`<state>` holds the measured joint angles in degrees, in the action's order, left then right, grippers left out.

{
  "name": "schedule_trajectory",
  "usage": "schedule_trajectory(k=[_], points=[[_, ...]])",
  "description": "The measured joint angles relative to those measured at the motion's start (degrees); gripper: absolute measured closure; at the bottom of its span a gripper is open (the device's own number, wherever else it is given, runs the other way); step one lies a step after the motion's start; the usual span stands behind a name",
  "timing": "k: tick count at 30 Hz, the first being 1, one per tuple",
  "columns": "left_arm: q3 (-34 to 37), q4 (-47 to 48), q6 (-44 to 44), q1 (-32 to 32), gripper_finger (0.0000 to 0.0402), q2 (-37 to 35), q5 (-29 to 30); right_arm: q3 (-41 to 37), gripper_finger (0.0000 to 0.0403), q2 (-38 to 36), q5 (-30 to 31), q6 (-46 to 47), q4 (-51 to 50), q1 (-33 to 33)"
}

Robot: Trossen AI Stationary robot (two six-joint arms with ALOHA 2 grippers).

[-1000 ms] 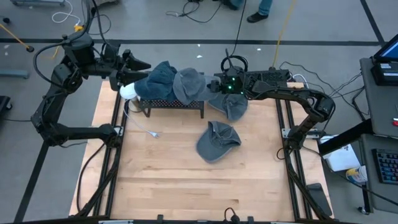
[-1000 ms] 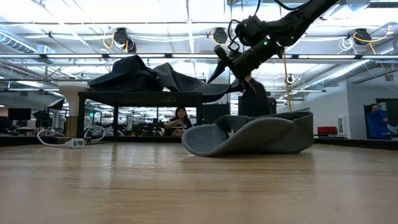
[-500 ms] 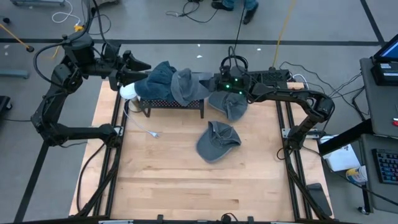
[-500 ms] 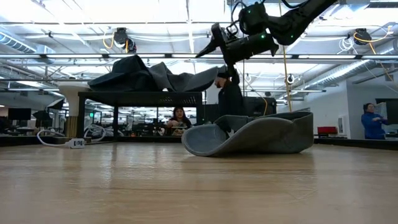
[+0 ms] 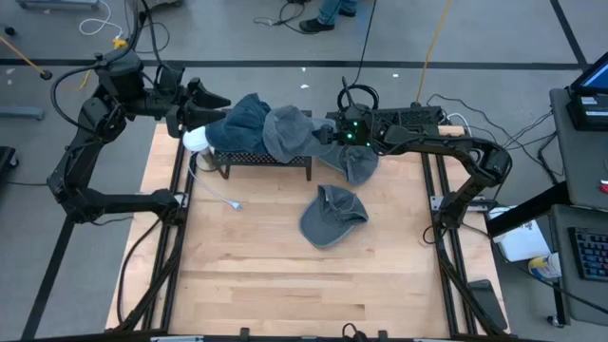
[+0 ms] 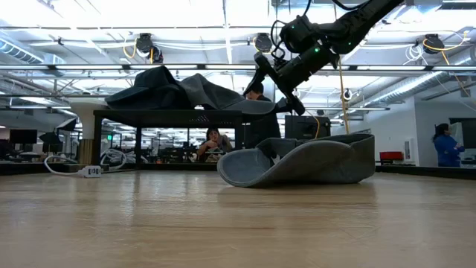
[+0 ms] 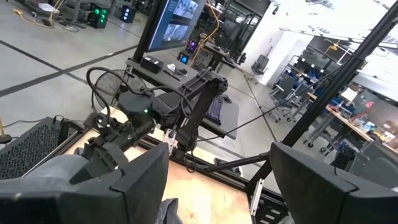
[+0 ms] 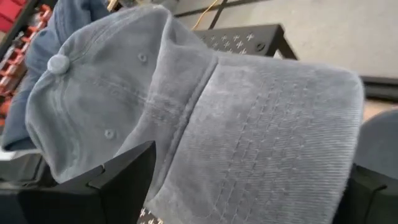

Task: Pick & Place hat
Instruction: Put the bottom left gray cap on the shelf

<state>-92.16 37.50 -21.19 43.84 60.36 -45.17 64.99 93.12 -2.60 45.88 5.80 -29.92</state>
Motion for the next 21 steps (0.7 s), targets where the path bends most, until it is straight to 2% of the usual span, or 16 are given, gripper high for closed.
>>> schedule_trajectory(k=[6,10,15,21], points=[[0.0,0.0,-0.3,0.0,0.0119,0.0,0.0,0.2,0.0059,-2.9,7.0,0.2,-2.9,1.0],[0.0,0.0,-0.3,0.0,0.0119,0.0,0.0,0.0,0.0059,-4.8,12.7,0.7,-9.2,1.4],[0.0,0.0,0.1,0.0,0.0119,0.0,0.0,0.1,0.0059,-6.1,12.5,-0.1,-11.8,1.5],[0.0,0.0,0.1,0.0,0.0119,0.0,0.0,-0.5,0.0061,-6.1,7.1,0.8,-12.2,1.0]])
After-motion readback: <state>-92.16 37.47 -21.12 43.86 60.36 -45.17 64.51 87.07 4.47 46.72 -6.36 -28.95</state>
